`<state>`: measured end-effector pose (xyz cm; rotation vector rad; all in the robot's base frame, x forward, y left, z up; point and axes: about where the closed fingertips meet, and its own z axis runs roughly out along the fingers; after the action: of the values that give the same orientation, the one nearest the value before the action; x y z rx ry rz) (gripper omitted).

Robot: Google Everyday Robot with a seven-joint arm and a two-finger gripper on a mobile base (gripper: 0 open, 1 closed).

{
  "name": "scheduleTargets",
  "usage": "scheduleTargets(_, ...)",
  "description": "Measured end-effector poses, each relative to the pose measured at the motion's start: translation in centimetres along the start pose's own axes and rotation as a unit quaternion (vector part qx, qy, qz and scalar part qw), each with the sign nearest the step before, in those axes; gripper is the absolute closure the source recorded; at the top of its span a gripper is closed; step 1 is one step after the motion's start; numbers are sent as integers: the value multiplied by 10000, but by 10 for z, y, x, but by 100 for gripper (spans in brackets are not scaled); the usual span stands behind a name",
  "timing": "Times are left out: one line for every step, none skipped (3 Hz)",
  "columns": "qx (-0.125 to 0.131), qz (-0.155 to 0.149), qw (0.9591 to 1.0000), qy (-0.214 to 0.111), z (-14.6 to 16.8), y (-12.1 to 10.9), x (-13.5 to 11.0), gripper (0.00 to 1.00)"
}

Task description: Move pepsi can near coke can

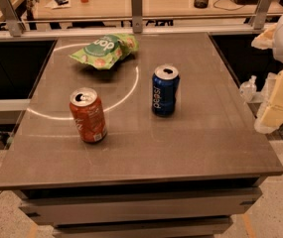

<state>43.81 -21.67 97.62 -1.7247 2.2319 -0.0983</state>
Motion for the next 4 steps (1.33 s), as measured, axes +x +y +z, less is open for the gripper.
scheduleTargets(1,0,10000,0,0,0,0,0)
scheduleTargets(-1,324,9985,-441,4,-3,5,0)
scheduleTargets(118,971,9864,-1317,21,-17,26,0)
scheduleTargets(386,1254,9632,-2348,33,-26,24,0)
